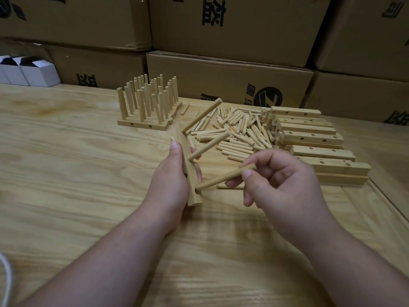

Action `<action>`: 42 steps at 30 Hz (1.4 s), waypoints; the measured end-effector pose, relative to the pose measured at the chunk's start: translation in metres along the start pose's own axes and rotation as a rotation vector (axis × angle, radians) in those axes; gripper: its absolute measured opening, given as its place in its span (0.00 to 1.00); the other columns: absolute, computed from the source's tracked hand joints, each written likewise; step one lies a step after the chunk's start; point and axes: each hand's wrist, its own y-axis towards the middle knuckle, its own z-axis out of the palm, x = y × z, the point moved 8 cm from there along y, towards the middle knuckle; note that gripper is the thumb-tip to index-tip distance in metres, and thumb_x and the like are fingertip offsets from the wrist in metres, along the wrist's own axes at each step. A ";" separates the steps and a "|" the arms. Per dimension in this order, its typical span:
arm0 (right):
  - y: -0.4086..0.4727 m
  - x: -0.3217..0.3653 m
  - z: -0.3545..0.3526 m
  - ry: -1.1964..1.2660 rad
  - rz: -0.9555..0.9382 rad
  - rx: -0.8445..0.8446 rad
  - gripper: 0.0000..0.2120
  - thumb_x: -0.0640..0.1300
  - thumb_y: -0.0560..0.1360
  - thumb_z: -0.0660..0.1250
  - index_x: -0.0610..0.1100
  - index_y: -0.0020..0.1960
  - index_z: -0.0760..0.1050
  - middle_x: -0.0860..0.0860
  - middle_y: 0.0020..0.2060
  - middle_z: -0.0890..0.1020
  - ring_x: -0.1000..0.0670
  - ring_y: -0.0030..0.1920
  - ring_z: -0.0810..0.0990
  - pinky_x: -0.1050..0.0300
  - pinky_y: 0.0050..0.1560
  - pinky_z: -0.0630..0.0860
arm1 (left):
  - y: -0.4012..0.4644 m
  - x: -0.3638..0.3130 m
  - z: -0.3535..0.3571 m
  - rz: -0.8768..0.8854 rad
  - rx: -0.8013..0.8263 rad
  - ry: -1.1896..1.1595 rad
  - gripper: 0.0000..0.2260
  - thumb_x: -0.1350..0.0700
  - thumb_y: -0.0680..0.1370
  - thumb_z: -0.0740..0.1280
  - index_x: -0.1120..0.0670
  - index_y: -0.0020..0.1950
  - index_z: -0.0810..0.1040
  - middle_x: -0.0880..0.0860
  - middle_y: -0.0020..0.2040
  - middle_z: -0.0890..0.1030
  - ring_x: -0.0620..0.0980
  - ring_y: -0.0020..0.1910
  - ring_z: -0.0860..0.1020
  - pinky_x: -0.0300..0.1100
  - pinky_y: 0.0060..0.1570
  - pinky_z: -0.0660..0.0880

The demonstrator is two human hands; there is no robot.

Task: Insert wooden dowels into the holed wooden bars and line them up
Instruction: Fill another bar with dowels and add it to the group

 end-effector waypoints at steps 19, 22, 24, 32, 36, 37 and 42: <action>0.001 -0.004 0.002 -0.165 -0.039 0.065 0.02 0.41 0.68 0.70 0.43 0.38 0.78 0.42 0.32 0.83 0.41 0.31 0.78 0.45 0.31 0.75 | 0.000 -0.003 0.000 0.037 0.008 0.024 0.26 0.37 0.84 0.47 0.48 0.47 0.80 0.51 0.26 0.77 0.46 0.26 0.76 0.42 0.29 0.75; 0.002 -0.006 0.007 -0.181 -0.039 0.115 0.03 0.40 0.72 0.71 0.45 0.40 0.78 0.46 0.33 0.85 0.46 0.30 0.79 0.48 0.32 0.76 | -0.001 -0.005 0.000 0.057 0.007 0.021 0.26 0.38 0.84 0.47 0.49 0.47 0.80 0.51 0.26 0.77 0.47 0.25 0.75 0.45 0.30 0.74; 0.004 -0.011 0.004 -0.188 -0.001 0.106 0.07 0.36 0.75 0.70 0.44 0.40 0.78 0.48 0.34 0.85 0.51 0.30 0.79 0.48 0.33 0.77 | -0.002 -0.005 0.000 0.045 0.001 -0.012 0.25 0.38 0.85 0.48 0.49 0.45 0.79 0.51 0.27 0.76 0.49 0.25 0.74 0.47 0.32 0.72; 0.003 -0.008 0.006 -0.237 -0.012 0.165 0.03 0.41 0.78 0.68 0.46 0.45 0.79 0.51 0.35 0.85 0.41 0.34 0.79 0.44 0.35 0.76 | -0.002 -0.003 -0.003 0.018 -0.048 -0.052 0.25 0.37 0.84 0.50 0.50 0.44 0.79 0.52 0.29 0.76 0.51 0.25 0.74 0.47 0.31 0.72; 0.006 -0.017 0.001 -0.225 0.050 0.149 0.04 0.39 0.79 0.67 0.43 0.46 0.78 0.49 0.34 0.85 0.43 0.33 0.80 0.52 0.34 0.77 | -0.001 -0.004 -0.004 0.007 -0.053 -0.041 0.25 0.38 0.85 0.51 0.49 0.43 0.79 0.51 0.28 0.76 0.50 0.25 0.74 0.46 0.29 0.72; 0.006 -0.019 -0.001 -0.219 0.070 0.142 0.04 0.38 0.79 0.67 0.43 0.46 0.78 0.49 0.34 0.85 0.45 0.33 0.80 0.54 0.34 0.77 | -0.001 -0.004 -0.004 0.007 -0.059 -0.034 0.25 0.38 0.85 0.51 0.50 0.43 0.80 0.51 0.28 0.77 0.49 0.24 0.74 0.44 0.28 0.72; 0.005 -0.018 0.005 -0.134 0.053 0.122 0.04 0.39 0.79 0.68 0.44 0.46 0.78 0.48 0.33 0.85 0.53 0.31 0.80 0.66 0.31 0.74 | -0.002 -0.005 -0.007 0.023 -0.104 0.011 0.26 0.38 0.85 0.49 0.50 0.45 0.80 0.49 0.28 0.78 0.47 0.26 0.76 0.45 0.32 0.74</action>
